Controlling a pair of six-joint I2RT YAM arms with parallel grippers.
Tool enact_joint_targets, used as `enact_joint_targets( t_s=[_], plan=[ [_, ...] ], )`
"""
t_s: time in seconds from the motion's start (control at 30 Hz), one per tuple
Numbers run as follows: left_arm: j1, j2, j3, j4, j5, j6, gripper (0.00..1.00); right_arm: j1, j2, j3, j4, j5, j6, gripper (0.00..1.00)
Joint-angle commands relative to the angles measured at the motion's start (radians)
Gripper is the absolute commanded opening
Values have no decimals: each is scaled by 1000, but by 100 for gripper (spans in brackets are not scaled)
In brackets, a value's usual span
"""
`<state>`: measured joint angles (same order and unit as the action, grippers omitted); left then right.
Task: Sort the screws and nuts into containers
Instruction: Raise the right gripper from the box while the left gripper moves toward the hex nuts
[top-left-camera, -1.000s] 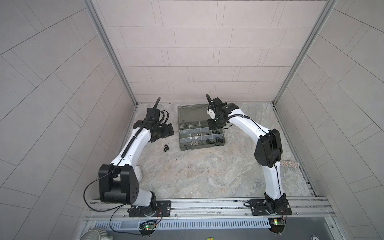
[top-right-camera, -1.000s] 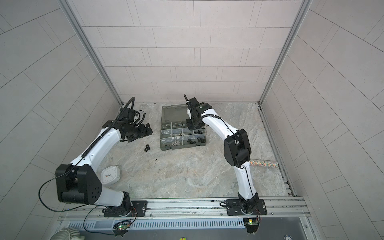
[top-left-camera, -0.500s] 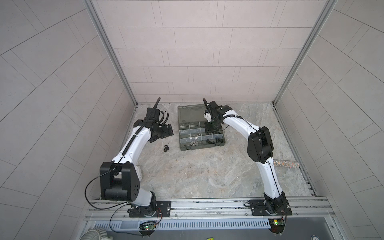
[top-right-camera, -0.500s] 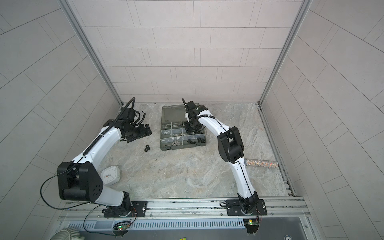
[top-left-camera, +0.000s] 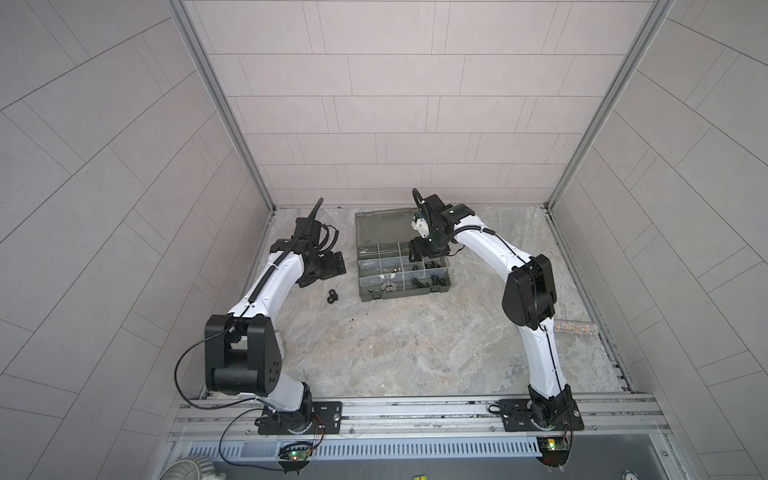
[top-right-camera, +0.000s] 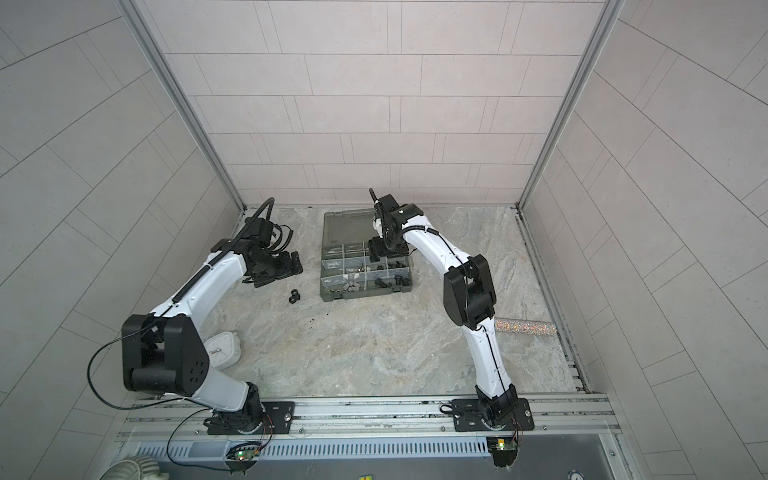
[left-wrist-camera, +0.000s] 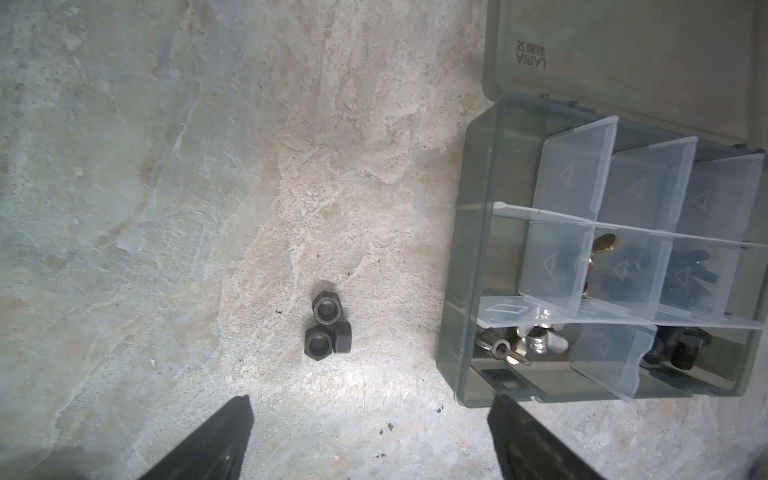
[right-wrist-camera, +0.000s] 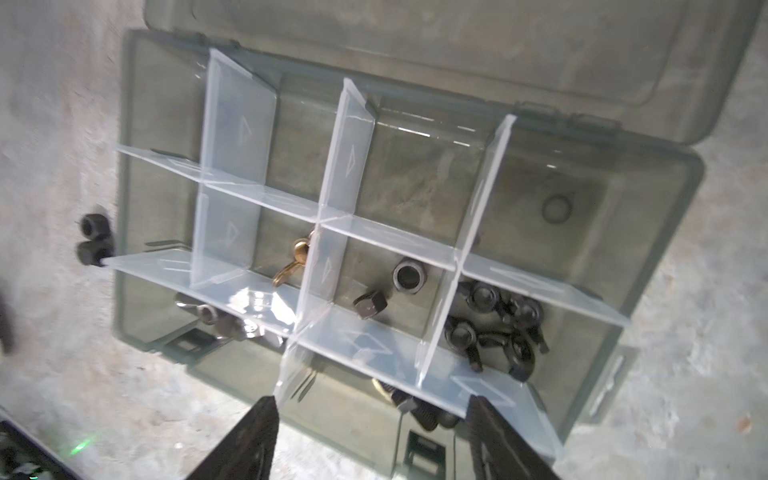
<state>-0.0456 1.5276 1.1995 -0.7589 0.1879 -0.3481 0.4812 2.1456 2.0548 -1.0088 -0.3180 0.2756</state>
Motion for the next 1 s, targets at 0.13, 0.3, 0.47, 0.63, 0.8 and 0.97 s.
enact_joint_targets(
  t_s=[0.13,0.3,0.47,0.63,0.8,0.97],
  plan=[
    [7,57,-75,21,-37,-38,90,7,-188,-115,-72,-56,-37,86],
    [6,120,-72,42,-35,-37,88,25,-272,-224,-50,-79,-37,99],
    [5,179,-44,44,-58,-23,85,42,-346,-308,-31,-65,-38,99],
    [2,237,-20,34,-82,-14,77,41,-407,-348,-27,-19,-54,99],
    [-4,275,-2,27,-108,-11,66,41,-441,-378,-23,3,-58,99],
    [-7,307,23,28,-121,-13,62,39,-457,-400,-22,18,-67,99]
  ],
)
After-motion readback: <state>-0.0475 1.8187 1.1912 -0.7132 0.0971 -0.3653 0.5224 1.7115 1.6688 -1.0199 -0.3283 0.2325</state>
